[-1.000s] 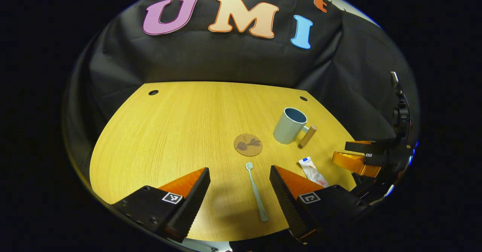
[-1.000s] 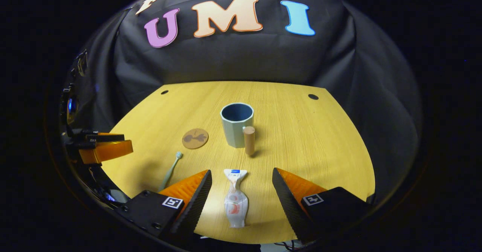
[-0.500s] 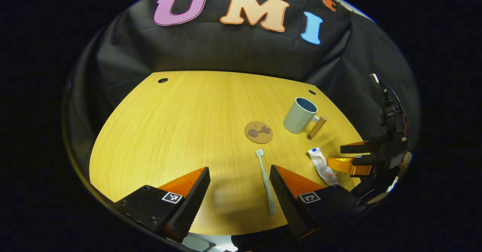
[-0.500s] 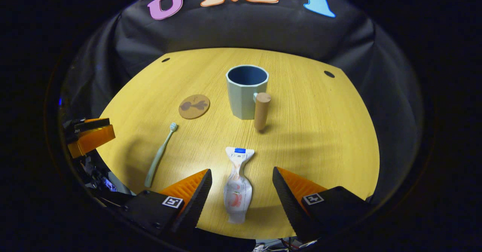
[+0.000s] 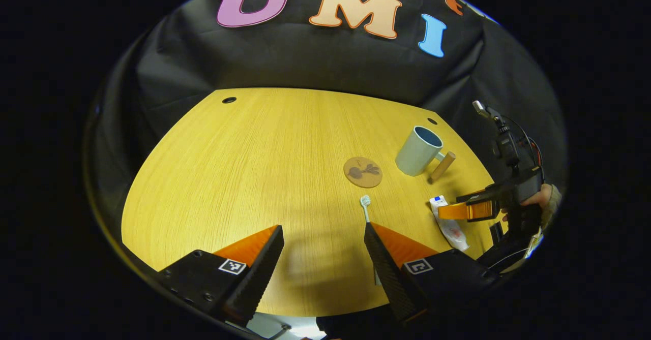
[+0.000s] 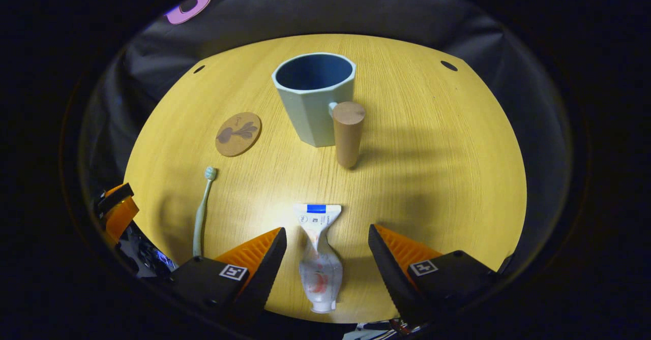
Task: Put the toothbrush and toothpaste on the desktop into the cup, then pick up the cup and place it on the coaster on the desktop.
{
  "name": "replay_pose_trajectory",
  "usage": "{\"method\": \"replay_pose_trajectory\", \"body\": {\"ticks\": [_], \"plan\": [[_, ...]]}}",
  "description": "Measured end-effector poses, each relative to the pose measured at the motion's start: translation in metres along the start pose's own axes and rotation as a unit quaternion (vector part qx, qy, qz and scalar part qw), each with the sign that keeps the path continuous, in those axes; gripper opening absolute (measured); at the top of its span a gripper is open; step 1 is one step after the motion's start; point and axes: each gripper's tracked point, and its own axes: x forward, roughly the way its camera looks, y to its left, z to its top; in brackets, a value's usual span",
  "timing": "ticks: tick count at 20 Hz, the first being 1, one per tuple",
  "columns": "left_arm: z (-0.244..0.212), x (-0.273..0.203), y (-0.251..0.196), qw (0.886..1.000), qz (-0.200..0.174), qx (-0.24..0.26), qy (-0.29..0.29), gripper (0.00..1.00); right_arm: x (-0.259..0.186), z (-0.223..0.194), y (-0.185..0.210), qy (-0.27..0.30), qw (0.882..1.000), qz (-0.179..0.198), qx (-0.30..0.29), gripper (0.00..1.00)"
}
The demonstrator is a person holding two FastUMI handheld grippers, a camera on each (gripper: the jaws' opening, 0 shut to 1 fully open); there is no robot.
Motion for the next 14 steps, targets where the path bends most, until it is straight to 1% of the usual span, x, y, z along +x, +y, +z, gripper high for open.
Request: {"method": "replay_pose_trajectory", "body": {"ticks": [1, 3, 4, 5, 6, 7, 8, 9, 12, 14], "plan": [[-0.002, 0.000, 0.001, 1.000, -0.001, -0.005, 0.003, 0.95, 0.001, 0.000, 0.000, 0.006, 1.000, -0.002, -0.005, 0.99], [-0.005, 0.001, 0.002, 1.000, -0.002, -0.010, 0.007, 0.95, 0.005, -0.003, 0.002, 0.017, 1.000, -0.007, -0.014, 0.99], [-0.005, 0.002, 0.003, 1.000, 0.001, -0.009, 0.009, 0.96, 0.007, -0.005, 0.003, 0.022, 1.000, -0.011, -0.019, 0.94], [-0.007, 0.004, 0.005, 1.000, 0.005, -0.006, 0.010, 0.96, 0.008, -0.007, 0.003, 0.026, 0.999, -0.014, -0.025, 0.94], [-0.007, 0.006, 0.006, 1.000, 0.007, 0.000, 0.010, 0.96, 0.009, -0.009, 0.004, 0.030, 0.999, -0.016, -0.029, 0.99], [-0.007, 0.007, 0.007, 1.000, 0.008, 0.005, 0.011, 0.96, 0.010, -0.010, 0.005, 0.033, 0.999, -0.017, -0.032, 0.94], [-0.008, 0.008, 0.008, 1.000, 0.009, 0.010, 0.012, 0.96, 0.011, -0.012, 0.006, 0.036, 0.999, -0.018, -0.033, 0.94], [-0.009, 0.008, 0.009, 1.000, 0.009, 0.014, 0.013, 0.96, 0.011, -0.012, 0.006, 0.039, 0.999, -0.018, -0.032, 0.98], [-0.008, 0.008, 0.011, 1.000, 0.013, 0.018, 0.010, 0.96, 0.014, -0.013, 0.006, 0.045, 0.998, -0.024, -0.026, 0.88], [-0.008, 0.010, 0.010, 1.000, 0.013, 0.017, 0.007, 0.95, 0.017, -0.014, 0.006, 0.050, 0.998, -0.025, -0.025, 0.86]]}}
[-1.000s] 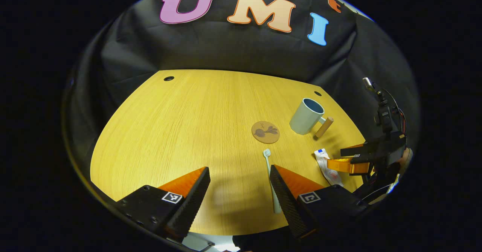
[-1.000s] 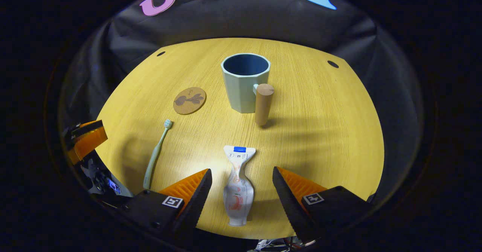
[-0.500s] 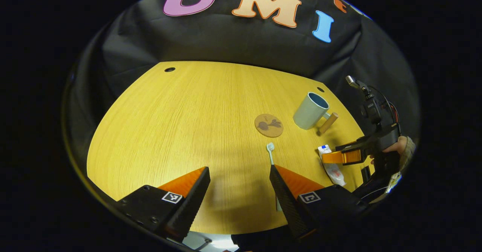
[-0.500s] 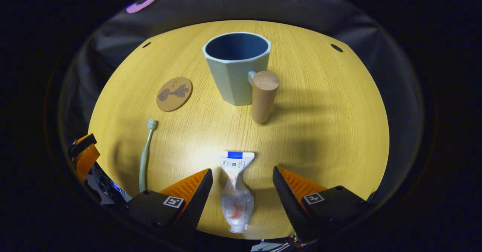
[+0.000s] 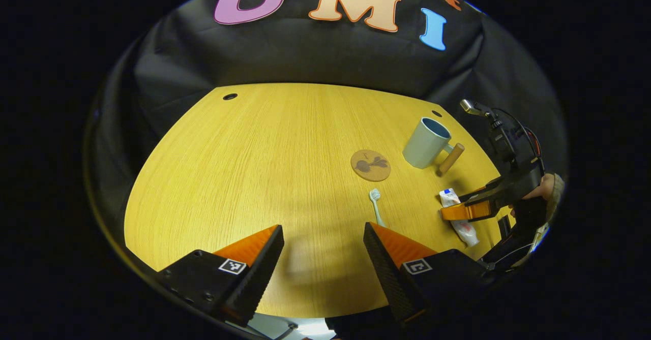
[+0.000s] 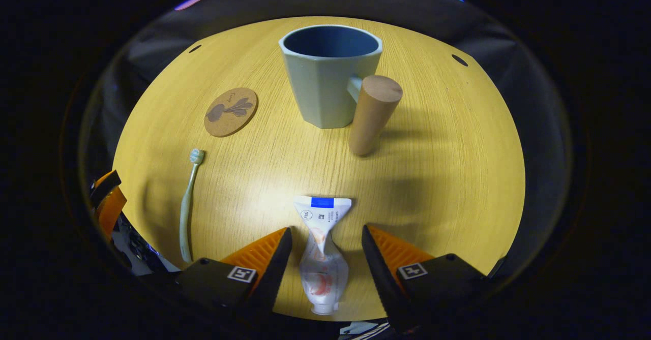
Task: Put the toothbrush and toothpaste on the desktop into the cup, then pick up the cup and place it on the coaster on the desktop.
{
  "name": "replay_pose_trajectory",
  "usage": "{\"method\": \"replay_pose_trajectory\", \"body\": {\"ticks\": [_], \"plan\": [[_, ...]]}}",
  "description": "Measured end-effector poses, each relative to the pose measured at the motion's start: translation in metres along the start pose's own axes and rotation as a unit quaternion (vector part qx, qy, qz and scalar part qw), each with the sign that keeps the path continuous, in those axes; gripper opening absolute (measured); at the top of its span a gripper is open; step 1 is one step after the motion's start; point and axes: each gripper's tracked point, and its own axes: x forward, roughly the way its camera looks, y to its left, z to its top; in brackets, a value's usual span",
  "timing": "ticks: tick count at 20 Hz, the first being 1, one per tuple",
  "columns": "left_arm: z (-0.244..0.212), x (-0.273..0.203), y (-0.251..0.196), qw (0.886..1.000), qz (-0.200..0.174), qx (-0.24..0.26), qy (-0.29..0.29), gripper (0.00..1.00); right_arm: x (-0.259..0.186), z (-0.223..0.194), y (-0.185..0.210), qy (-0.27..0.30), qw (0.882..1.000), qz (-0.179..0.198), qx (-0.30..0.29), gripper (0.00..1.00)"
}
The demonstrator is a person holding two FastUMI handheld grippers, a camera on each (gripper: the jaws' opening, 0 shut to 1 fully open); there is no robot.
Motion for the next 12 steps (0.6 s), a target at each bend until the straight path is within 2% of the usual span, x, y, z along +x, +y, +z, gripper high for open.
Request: {"method": "replay_pose_trajectory", "body": {"ticks": [2, 4, 6, 8, 9, 10, 12], "plan": [[-0.001, 0.000, 0.000, 1.000, -0.002, 0.000, 0.001, 0.95, 0.001, 0.000, 0.002, 0.007, 1.000, 0.003, -0.001, 0.67], [-0.003, -0.001, 0.000, 1.000, -0.003, -0.001, 0.002, 0.95, 0.002, 0.002, 0.000, 0.007, 1.000, 0.003, 0.008, 0.66], [-0.007, 0.000, 0.002, 1.000, -0.001, -0.001, 0.006, 0.95, 0.002, 0.003, -0.003, 0.007, 1.000, 0.002, 0.013, 0.57], [-0.011, 0.002, 0.005, 1.000, 0.000, -0.001, 0.008, 0.95, 0.003, 0.002, -0.004, 0.002, 1.000, 0.000, 0.009, 0.52], [-0.012, 0.001, 0.005, 1.000, -0.001, -0.002, 0.008, 0.95, 0.000, 0.002, -0.005, 0.004, 1.000, 0.002, 0.014, 0.47], [-0.013, 0.000, 0.006, 1.000, -0.001, -0.003, 0.010, 0.95, 0.001, 0.002, -0.007, 0.004, 1.000, 0.002, 0.015, 0.34], [-0.014, 0.001, 0.006, 1.000, -0.001, -0.005, 0.013, 0.95, 0.002, 0.002, -0.007, 0.007, 1.000, 0.003, 0.010, 0.30]]}}
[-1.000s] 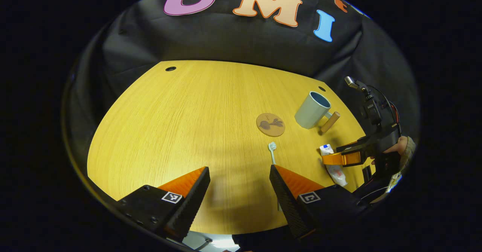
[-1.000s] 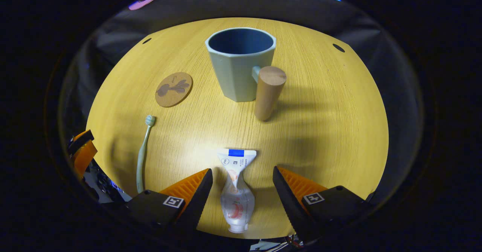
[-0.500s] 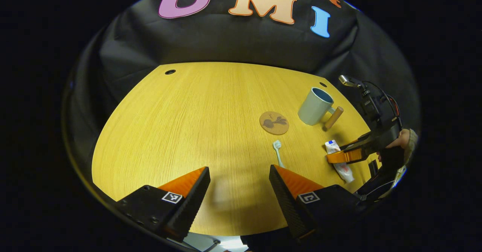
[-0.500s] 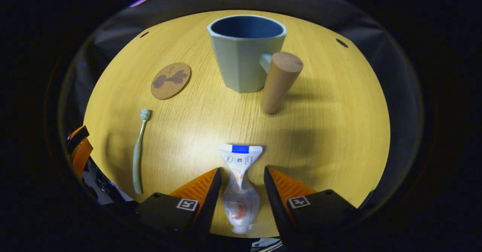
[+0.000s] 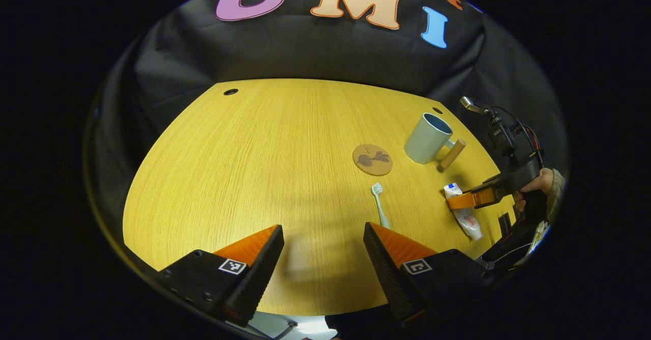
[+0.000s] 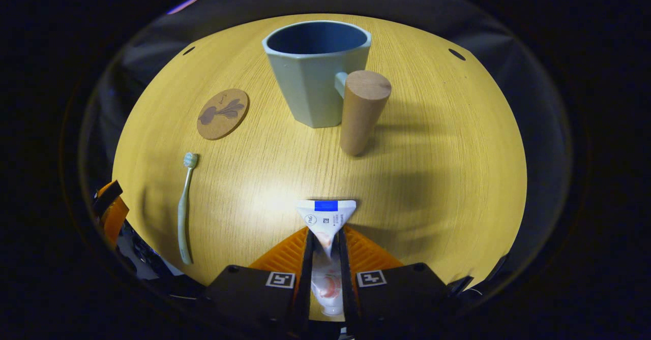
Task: Put the toothbrush and toothpaste on the desktop into the cup, then pick up the cup and place it on the coaster on the desktop.
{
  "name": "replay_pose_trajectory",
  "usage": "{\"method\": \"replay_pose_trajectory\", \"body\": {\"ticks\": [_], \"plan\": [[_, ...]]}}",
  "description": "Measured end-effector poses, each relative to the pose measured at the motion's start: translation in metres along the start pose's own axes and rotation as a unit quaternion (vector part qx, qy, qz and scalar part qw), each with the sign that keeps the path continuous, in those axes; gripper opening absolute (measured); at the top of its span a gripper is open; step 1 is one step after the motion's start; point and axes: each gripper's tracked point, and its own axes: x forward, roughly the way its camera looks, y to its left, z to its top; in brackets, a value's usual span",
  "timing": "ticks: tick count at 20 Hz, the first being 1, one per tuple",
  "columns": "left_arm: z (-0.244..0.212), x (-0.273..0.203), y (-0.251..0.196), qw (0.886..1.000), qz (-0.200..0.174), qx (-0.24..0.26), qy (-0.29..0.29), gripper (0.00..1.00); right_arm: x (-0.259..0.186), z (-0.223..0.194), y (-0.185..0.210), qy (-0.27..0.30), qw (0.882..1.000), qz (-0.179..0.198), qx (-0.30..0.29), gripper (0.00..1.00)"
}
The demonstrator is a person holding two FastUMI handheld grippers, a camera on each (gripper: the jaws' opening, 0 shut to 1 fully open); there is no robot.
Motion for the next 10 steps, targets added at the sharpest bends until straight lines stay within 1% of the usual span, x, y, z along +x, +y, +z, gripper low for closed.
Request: {"method": "replay_pose_trajectory", "body": {"ticks": [2, 3, 6, 8, 10], "plan": [[-0.002, 0.001, -0.004, 1.000, -0.004, -0.003, 0.002, 0.95, 0.001, 0.001, 0.001, -0.004, 1.000, 0.001, 0.000, 0.30], [-0.003, 0.002, -0.006, 1.000, -0.006, -0.003, 0.005, 0.95, 0.000, 0.000, 0.002, -0.008, 1.000, 0.001, -0.001, 0.25], [-0.005, 0.004, -0.011, 1.000, -0.012, 0.007, 0.017, 0.95, -0.002, 0.000, 0.003, -0.024, 1.000, -0.001, -0.007, 0.24], [-0.005, 0.010, -0.023, 0.999, -0.020, 0.018, 0.023, 0.94, -0.001, 0.000, 0.002, -0.030, 1.000, -0.001, -0.001, 0.25], [-0.004, 0.013, -0.037, 0.999, -0.035, 0.027, 0.029, 0.94, 0.000, -0.001, 0.001, -0.033, 0.999, 0.001, 0.005, 0.25]]}}
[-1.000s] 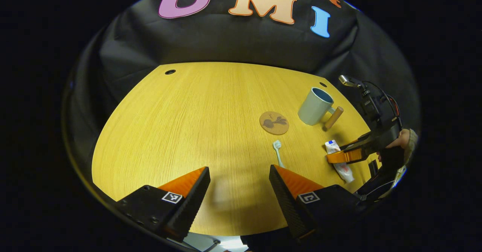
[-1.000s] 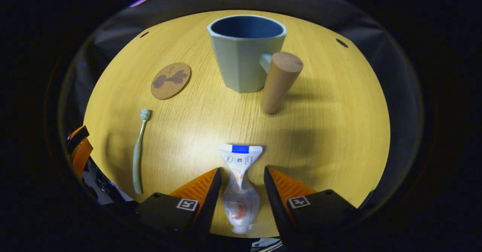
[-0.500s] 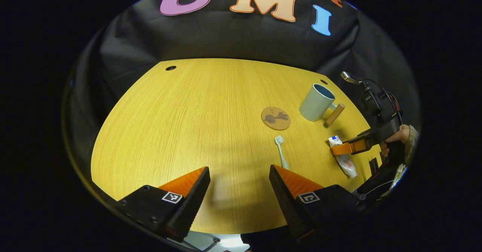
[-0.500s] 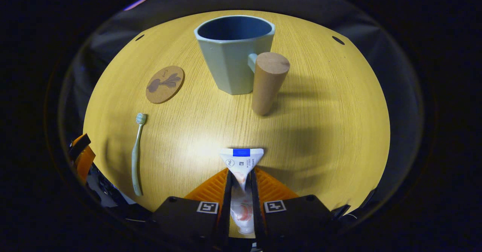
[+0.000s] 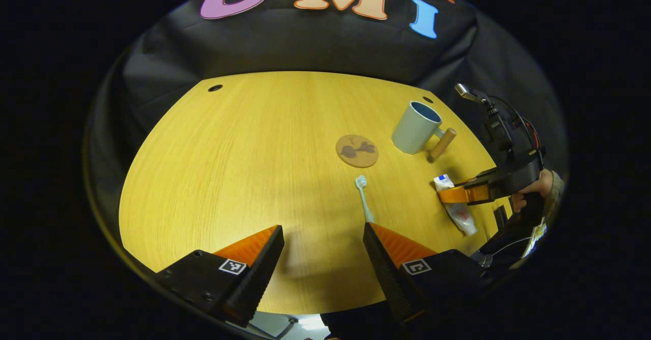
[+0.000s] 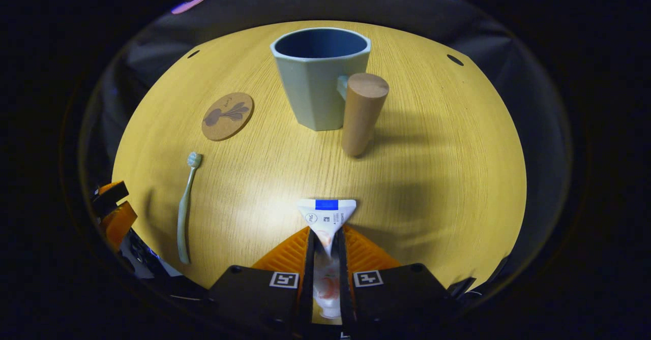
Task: Put the toothbrush and toothpaste on the desktop into the cup, then pick up the cup and place it on the coaster on the desktop.
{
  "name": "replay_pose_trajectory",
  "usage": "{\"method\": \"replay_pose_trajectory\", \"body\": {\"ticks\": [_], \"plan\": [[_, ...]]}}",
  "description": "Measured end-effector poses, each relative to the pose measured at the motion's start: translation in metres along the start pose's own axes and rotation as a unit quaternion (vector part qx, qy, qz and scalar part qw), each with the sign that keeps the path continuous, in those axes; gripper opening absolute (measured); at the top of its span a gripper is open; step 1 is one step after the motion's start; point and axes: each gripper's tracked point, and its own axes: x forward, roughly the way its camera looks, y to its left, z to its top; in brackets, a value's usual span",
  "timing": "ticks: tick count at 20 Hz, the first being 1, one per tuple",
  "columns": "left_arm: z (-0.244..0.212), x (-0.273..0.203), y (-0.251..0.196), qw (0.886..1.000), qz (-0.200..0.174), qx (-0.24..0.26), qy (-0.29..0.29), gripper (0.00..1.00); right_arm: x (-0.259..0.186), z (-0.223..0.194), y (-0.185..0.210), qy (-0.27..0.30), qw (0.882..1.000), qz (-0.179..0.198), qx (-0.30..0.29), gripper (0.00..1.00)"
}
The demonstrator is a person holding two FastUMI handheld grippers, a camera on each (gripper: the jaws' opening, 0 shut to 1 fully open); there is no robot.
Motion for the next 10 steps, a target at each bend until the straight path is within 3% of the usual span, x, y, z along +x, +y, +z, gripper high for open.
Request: {"method": "replay_pose_trajectory", "body": {"ticks": [3, 10], "plan": [[0.000, 0.007, -0.019, 0.999, -0.022, 0.015, 0.028, 0.94, 0.000, 0.001, 0.000, -0.006, 1.000, 0.002, 0.001, 0.25], [0.003, 0.033, -0.043, 0.993, -0.027, 0.041, 0.108, 0.94, -0.001, 0.002, -0.001, -0.028, 1.000, 0.013, -0.001, 0.25]]}}
